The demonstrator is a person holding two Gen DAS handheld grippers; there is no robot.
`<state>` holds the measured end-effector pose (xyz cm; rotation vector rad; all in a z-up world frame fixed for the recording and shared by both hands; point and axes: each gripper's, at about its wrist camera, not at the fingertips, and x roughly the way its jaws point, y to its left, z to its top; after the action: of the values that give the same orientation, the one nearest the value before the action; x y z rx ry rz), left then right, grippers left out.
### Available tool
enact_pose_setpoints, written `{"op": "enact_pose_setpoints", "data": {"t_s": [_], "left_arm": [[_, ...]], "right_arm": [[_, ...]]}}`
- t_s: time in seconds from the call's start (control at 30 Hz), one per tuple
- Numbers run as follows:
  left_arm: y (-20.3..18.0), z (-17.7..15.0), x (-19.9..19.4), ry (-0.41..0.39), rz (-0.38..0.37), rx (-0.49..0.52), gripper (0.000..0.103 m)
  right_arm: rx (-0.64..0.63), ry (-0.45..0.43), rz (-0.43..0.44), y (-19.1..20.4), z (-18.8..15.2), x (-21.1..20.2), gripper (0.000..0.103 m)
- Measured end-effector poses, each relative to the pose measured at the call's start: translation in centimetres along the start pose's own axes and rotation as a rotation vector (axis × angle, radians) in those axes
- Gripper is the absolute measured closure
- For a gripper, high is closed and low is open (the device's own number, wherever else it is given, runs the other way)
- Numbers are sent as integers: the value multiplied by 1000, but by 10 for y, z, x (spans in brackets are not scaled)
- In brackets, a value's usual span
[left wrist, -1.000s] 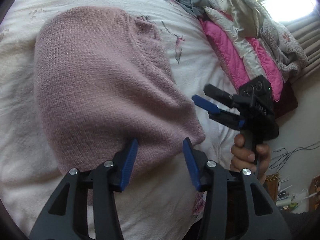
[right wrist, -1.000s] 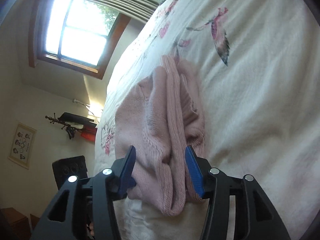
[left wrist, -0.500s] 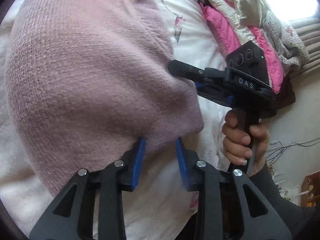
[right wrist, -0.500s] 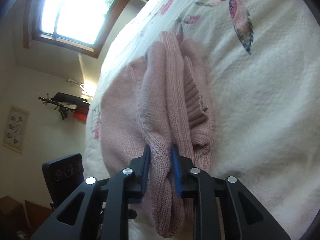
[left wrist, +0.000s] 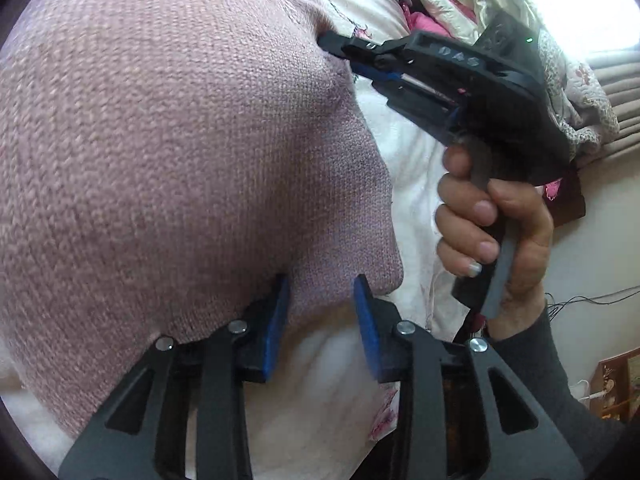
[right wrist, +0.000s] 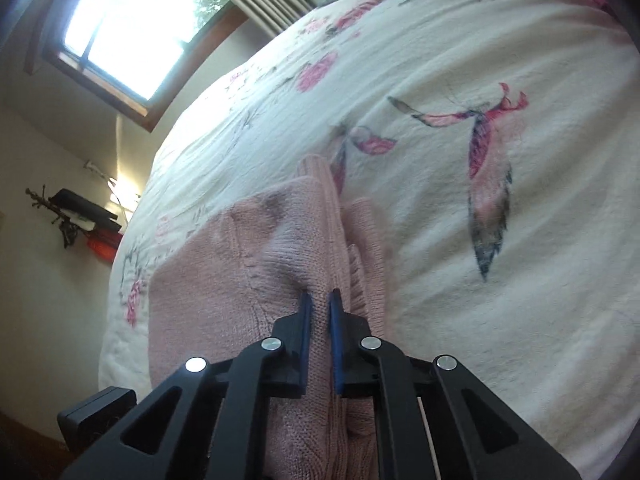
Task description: Fold small clothes
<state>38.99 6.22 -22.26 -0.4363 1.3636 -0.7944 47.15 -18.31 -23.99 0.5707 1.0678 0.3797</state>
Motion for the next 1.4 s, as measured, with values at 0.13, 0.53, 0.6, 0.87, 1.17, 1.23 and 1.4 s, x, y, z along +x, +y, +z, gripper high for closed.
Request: {"op": "enact_pose_setpoints", "data": {"t_s": [0.13,0.53,0.6,0.87,1.17,1.23,1.4], "left_arm": [[-10,-6,-44,-70,-71,27,70],[89,-29,-162,-291,11,-156,64],[87,-18,-156,-289,-16,-181,64],[56,16,-133,-265,-73,-89,64],[71,35,-98,-193,-65,-74,68],[74,35,-97,-192,-74,-79,69],[84,32,-100,-180,-71,-123,84]], "right_arm": [[49,68,100,-14,4,10,92],[26,181,140,-3,-13,8,79],[35,143,134,-1,-12,1,83],[77,104,65,-20,-17,6,86],[59,-48,181,11,18,-41,78],[-4,34,205,32,25,-21,78],[-10,167,73,10,26,39,103]]}}
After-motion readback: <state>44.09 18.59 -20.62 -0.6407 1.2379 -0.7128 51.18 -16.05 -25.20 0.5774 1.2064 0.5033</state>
